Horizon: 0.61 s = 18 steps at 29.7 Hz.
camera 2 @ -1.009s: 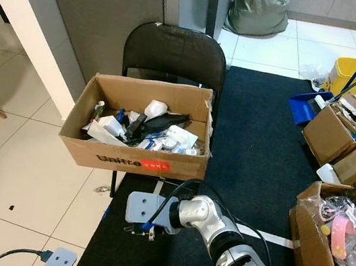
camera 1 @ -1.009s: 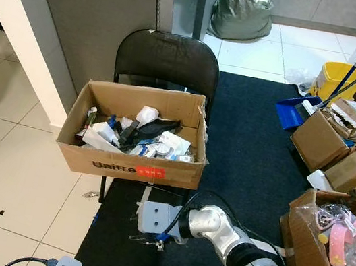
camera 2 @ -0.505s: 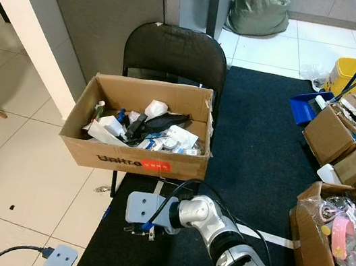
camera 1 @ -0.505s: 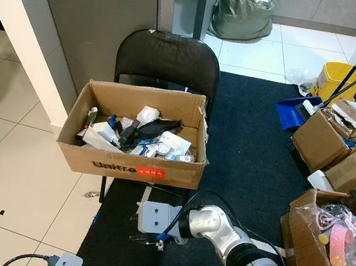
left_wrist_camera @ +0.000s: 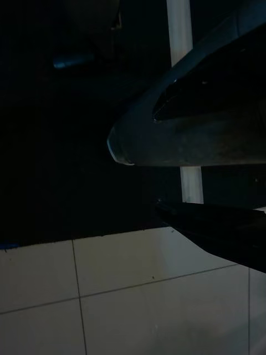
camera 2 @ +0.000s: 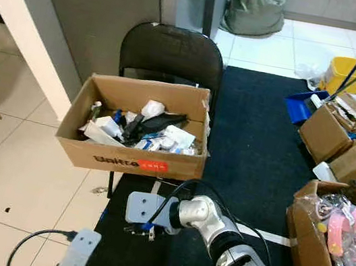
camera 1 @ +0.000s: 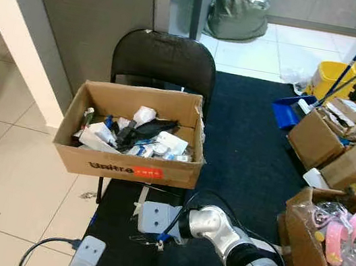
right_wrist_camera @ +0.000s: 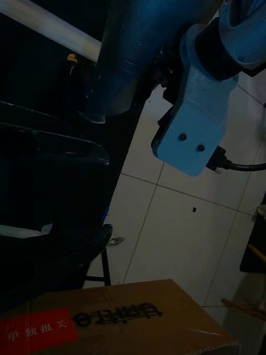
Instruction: Picking trash to rubbish bin
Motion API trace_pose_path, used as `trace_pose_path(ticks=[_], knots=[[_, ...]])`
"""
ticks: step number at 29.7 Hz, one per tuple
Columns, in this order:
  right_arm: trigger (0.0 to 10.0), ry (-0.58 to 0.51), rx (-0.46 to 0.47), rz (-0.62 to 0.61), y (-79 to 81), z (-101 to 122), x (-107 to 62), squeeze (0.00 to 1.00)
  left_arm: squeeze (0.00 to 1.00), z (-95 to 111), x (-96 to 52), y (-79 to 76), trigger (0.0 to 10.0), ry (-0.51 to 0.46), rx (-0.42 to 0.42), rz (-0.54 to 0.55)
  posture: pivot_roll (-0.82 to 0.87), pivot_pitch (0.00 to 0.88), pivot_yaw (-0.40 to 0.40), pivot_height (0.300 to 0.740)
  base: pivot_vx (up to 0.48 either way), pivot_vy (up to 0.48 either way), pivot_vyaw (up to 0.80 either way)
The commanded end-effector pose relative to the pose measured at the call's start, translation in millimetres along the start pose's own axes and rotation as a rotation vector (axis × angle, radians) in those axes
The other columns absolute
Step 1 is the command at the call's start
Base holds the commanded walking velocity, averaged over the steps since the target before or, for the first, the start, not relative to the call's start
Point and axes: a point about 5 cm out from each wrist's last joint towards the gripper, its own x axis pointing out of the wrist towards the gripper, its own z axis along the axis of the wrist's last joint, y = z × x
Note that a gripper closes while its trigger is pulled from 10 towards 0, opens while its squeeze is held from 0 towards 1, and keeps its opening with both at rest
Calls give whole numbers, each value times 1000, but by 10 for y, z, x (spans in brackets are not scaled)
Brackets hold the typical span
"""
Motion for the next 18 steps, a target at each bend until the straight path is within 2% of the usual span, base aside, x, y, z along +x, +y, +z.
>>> trace_pose_path(ticks=[1,18], knots=[[10000,5,6,6,12,-10,8,0,0,-138,-17,-54,10000,55,-13,-16,-48,73,47,740,0,0,0],[10000,3,5,8,18,-13,5,0,0,-134,-10,-79,10000,73,-17,-15,-50,75,47,740,0,0,0]])
